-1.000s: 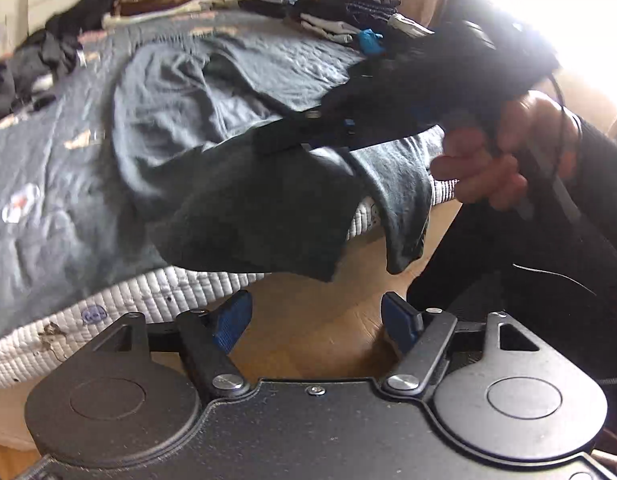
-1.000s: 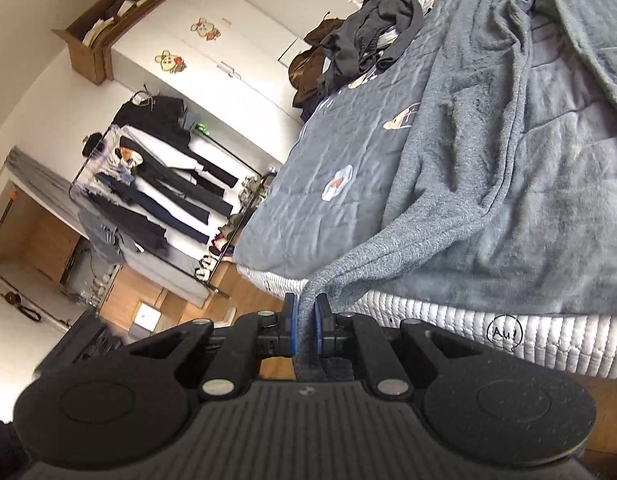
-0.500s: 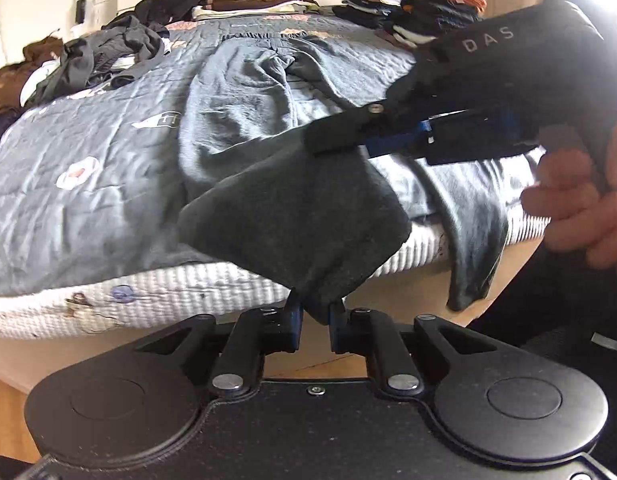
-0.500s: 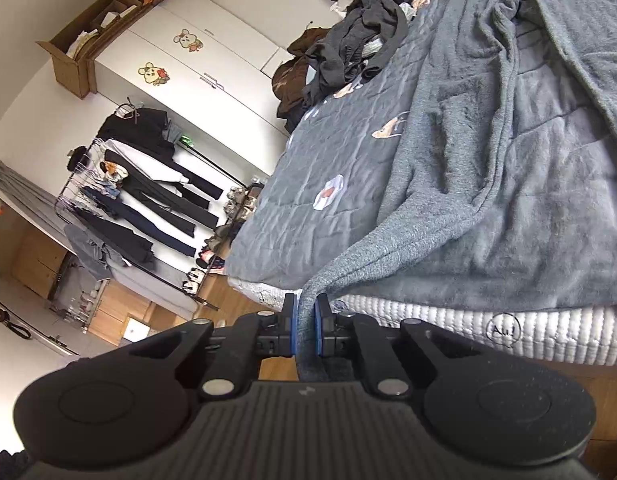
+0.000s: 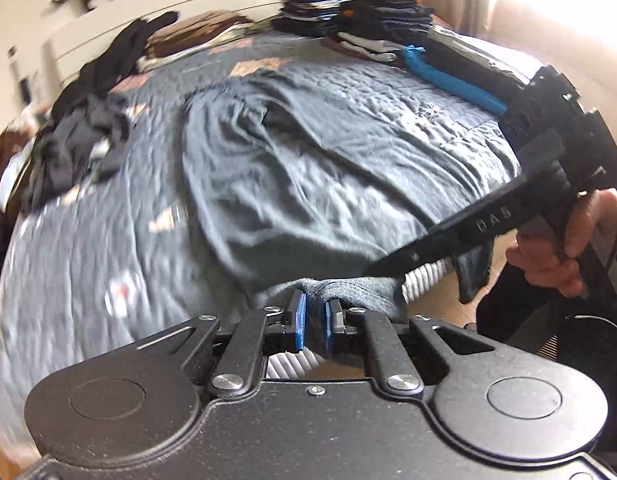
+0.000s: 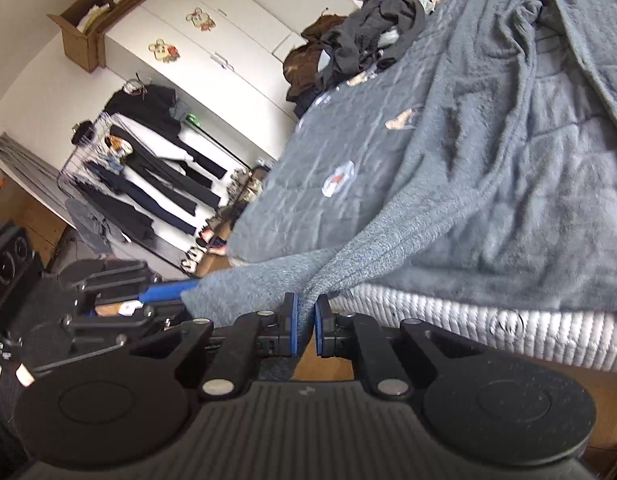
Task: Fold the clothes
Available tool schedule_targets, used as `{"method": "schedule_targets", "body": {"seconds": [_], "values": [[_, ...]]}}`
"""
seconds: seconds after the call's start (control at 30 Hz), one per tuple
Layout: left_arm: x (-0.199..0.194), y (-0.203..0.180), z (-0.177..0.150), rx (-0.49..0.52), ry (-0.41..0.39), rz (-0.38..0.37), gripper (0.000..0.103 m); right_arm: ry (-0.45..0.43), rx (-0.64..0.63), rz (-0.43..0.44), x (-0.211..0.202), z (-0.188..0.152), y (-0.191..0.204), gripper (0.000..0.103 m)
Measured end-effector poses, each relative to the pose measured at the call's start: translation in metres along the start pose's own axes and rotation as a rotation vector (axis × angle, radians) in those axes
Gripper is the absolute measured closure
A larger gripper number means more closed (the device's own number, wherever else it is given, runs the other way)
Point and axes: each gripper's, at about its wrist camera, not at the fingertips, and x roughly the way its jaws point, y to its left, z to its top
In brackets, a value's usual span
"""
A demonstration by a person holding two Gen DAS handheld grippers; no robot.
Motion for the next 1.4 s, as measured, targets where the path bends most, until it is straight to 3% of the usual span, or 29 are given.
{"method": "schedule_targets", "body": {"seconds": [0.17, 0.33, 0.6, 0.67, 0.73, 0.77, 0.83, 0.87, 0.9, 1.0, 1.17, 1.27, 1.4], "values": [[0.043, 0.029, 0.064, 0.093, 0.021, 0.032, 0.094, -0.084, 0.074, 0.006, -0.002, 0.045, -0.018, 0.095], [0.111, 0.058, 0.119, 0.146, 0.068, 0.070, 0.094, -0.174, 0.193, -0.026, 0.005, 0.103, -0.066, 0.095], [0.219, 0.105, 0.162, 0.130, 0.119, 0.061, 0.094, -0.218, 0.237, -0.139, 0.037, 0.186, -0.146, 0.092], [0.239, 0.116, 0.167, 0.102, 0.129, 0.079, 0.086, -0.208, 0.211, -0.180, 0.048, 0.199, -0.161, 0.090], [0.254, 0.126, 0.171, 0.066, 0.133, 0.097, 0.062, -0.210, 0.184, -0.219, 0.056, 0.206, -0.174, 0.086], [0.254, 0.132, 0.169, 0.048, 0.114, 0.099, 0.059, -0.210, 0.174, -0.237, 0.059, 0.209, -0.180, 0.080], [0.249, 0.143, 0.164, -0.007, 0.067, 0.091, 0.050, -0.189, 0.168, -0.263, 0.061, 0.213, -0.186, 0.059], [0.244, 0.148, 0.160, -0.046, 0.040, 0.080, 0.049, -0.188, 0.160, -0.267, 0.061, 0.214, -0.188, 0.037], [0.239, 0.153, 0.156, -0.086, 0.013, 0.070, 0.049, -0.205, 0.137, -0.269, 0.058, 0.215, -0.187, 0.026], [0.232, 0.152, 0.147, -0.140, -0.030, -0.005, 0.048, -0.255, 0.076, -0.293, 0.047, 0.224, -0.185, 0.016], [0.253, 0.142, 0.132, -0.211, -0.043, -0.113, 0.049, -0.303, -0.002, -0.343, 0.027, 0.232, -0.184, 0.012], [0.274, 0.149, 0.129, -0.272, -0.041, -0.140, 0.057, -0.292, -0.036, -0.381, 0.024, 0.231, -0.189, 0.012], [0.285, 0.155, 0.129, -0.294, -0.083, -0.179, 0.057, -0.218, -0.123, -0.427, 0.042, 0.224, -0.192, 0.012]]}}
